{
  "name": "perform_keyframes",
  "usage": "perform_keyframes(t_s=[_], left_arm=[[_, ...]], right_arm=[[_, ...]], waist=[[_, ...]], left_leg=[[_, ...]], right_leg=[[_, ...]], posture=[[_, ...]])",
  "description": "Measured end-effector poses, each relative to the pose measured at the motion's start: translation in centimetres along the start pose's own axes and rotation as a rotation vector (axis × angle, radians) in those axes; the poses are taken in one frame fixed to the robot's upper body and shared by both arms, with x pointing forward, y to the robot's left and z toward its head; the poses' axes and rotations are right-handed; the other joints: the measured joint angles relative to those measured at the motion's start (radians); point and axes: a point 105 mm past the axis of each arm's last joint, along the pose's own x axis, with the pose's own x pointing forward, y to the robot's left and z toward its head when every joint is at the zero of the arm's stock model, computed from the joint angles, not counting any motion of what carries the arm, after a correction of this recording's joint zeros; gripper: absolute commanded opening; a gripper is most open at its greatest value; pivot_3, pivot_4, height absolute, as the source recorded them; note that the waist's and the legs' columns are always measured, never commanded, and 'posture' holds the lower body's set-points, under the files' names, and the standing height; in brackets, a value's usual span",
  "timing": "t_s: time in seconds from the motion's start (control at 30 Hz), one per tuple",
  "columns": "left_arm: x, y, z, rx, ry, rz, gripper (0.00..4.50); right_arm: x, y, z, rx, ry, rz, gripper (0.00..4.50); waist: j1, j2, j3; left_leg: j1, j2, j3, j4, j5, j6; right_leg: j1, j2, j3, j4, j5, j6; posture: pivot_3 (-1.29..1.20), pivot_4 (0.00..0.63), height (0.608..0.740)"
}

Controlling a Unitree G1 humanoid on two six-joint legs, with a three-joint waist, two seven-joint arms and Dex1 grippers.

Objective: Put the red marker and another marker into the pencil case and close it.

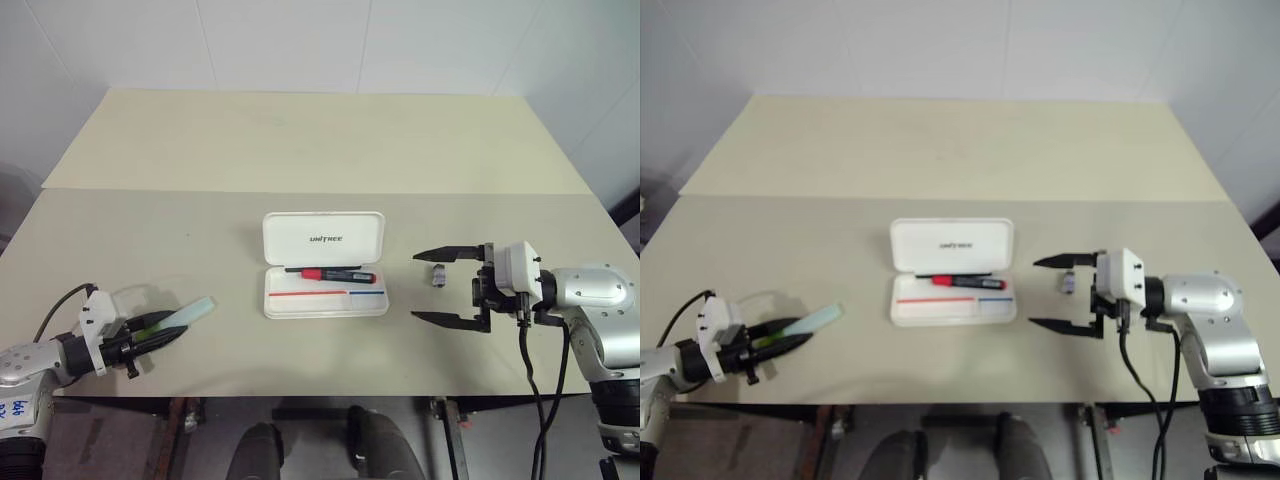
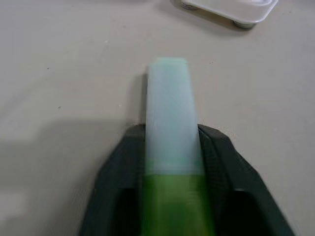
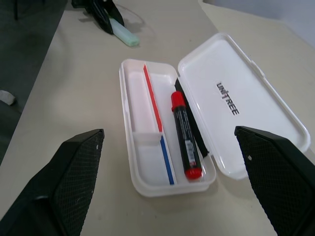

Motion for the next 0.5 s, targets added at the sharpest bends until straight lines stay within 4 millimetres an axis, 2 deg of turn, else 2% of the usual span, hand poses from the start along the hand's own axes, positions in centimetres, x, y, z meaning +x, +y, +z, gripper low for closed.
perform_keyframes(t_s=[0.13, 0.3, 0.5], left_arm=[[0.6, -0.4, 0.6, 0.020, -0.014, -0.005, 1.14], [1.3, -1.2, 3.0, 0.094, -0.037, -0.056, 1.14], [1.7, -0.9, 6.0, 0.173, -0.053, -0.091, 1.14]], right_arm=[[0.7, -0.2, 0.3, -0.002, -0.016, 0.006, 4.50], [1.3, -0.1, 0.3, 0.007, -0.028, 0.014, 4.50], [2.1, -0.1, 0.4, 0.016, -0.052, 0.022, 4.50]], waist=[[0.004, 0.000, 0.000], [0.003, 0.000, 0.000], [-0.001, 0.000, 0.000]], left_leg=[[0.000, 0.000, 0.000, 0.001, 0.000, 0.000], [-0.001, 0.000, 0.000, 0.000, 0.000, 0.000], [-0.001, 0.000, 0.000, 0.000, 0.000, 0.000]], right_leg=[[0.000, 0.000, 0.000, 0.000, 0.000, 0.001], [0.000, 0.000, 0.000, 0.000, 0.000, 0.000], [0.000, 0.000, 0.000, 0.000, 0.000, 0.000]], posture=[[0.00, 0.150, 0.740], [0.00, 0.150, 0.740], [0.00, 0.150, 0.740]])
